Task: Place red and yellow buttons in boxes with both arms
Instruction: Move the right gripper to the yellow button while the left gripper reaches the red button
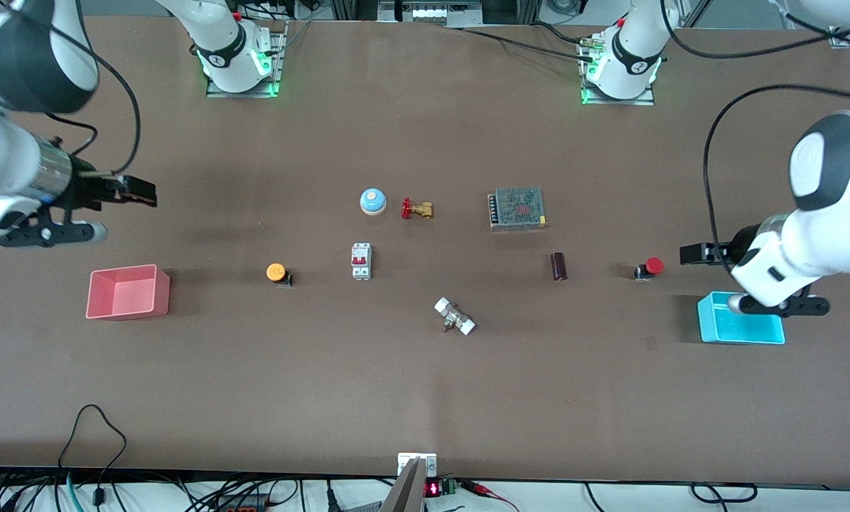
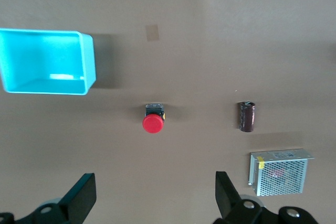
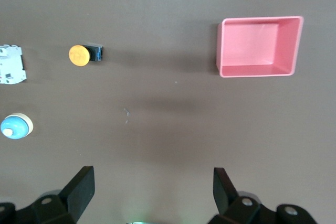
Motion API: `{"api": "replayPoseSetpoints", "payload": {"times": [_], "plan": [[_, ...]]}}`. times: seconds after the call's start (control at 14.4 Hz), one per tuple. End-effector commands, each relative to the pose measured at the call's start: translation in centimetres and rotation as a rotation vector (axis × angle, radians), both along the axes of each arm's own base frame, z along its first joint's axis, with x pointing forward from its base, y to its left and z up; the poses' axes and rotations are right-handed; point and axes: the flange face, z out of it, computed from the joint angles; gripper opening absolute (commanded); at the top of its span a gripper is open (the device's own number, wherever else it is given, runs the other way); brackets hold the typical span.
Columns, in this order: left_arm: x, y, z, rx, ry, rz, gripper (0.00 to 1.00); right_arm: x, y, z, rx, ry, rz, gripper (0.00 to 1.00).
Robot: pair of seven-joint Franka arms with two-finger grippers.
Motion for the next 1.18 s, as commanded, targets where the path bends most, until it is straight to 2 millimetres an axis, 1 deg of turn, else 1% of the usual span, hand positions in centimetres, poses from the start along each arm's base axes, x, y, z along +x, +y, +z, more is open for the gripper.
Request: {"api": "replayPoseSetpoints", "payload": {"times": [0.0, 0.07, 0.14, 0.21, 0.28, 0.35, 0.42, 0.49, 0.56, 0.62, 0.76, 0.97, 1.11], "plan": [[0.9, -0.4, -4.5, 0.012, 0.059, -0.010, 1.00, 0.6, 1.9, -2.0, 0.013, 0.000, 0.011, 1.00], [1.1, -0.7, -6.0, 0.011, 0.068, -0.018, 1.00, 0.4, 2.3, -2.8, 0.008, -0.013, -0.021, 1.00], [1.6, -0.3, -6.9, 0.007, 0.026, -0.017, 1.00, -0.1, 2.8, -3.8, 0.001, -0.031, -0.054, 1.00], [0.7, 0.1, -9.8, 0.002, 0.039, -0.008, 1.00, -0.3, 3.5, -5.0, -0.004, -0.046, -0.082, 1.00], [0.3, 0.2, -11.5, 0.003, 0.038, -0.008, 1.00, -0.4, 3.8, -6.2, -0.007, -0.065, -0.117, 1.00], [-0.2, 0.6, -13.0, 0.007, 0.047, -0.002, 1.00, -0.6, 5.3, -7.2, -0.005, -0.089, -0.129, 1.00], [-0.8, 0.6, -14.4, 0.009, 0.064, -0.005, 1.00, -0.8, 6.7, -8.3, 0.003, -0.111, -0.123, 1.00], [-1.3, 1.8, -15.6, 0.009, 0.068, 0.012, 1.00, -1.2, 8.0, -9.7, 0.011, -0.142, -0.130, 1.00], [-2.0, 2.8, -16.8, 0.006, 0.078, 0.026, 1.00, -1.4, 8.9, -10.8, 0.014, -0.165, -0.157, 1.00], [-2.8, 2.9, -18.1, -0.004, 0.085, 0.019, 1.00, -1.6, 10.2, -12.0, 0.019, -0.184, -0.170, 1.00], [-3.9, 2.8, -19.7, -0.012, 0.097, -0.004, 1.00, -1.5, 12.5, -14.4, 0.032, -0.212, -0.158, 1.00], [-4.8, 2.8, -21.1, -0.026, 0.108, 0.009, 1.00, -1.3, 13.7, -17.3, 0.050, -0.244, -0.149, 1.00], [-5.0, 2.6, -21.8, -0.028, 0.100, 0.007, 1.00, -0.9, 14.0, -19.2, 0.058, -0.252, -0.149, 1.00]]}}
